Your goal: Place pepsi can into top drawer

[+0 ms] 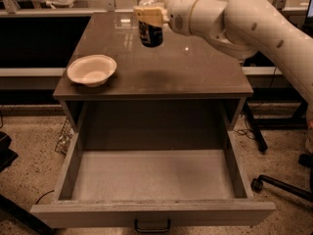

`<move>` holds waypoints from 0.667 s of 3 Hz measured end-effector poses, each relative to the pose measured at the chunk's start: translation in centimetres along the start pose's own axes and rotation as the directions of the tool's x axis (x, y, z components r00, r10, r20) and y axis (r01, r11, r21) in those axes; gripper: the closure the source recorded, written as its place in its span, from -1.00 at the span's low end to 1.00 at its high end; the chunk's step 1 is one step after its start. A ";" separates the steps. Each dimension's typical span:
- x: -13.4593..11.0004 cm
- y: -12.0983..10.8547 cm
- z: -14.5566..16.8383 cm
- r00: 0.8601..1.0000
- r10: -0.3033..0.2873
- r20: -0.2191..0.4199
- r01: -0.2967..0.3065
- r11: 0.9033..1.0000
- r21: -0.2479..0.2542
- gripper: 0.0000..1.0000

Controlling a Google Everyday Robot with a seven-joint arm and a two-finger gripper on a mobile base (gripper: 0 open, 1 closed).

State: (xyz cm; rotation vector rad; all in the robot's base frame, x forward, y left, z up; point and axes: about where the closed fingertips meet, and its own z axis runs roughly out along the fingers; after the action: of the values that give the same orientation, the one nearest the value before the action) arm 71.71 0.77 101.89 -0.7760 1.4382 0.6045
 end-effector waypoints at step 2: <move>7.4 8.1 -8.9 0.996 -0.001 -0.094 0.000 1.000 -0.006 1.00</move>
Offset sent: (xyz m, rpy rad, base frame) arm -0.1948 -0.1199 -0.1605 -0.1304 0.1547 -0.1152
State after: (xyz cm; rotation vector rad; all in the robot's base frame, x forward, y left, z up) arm 60.29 -1.72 94.00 -0.8186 1.5223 0.5786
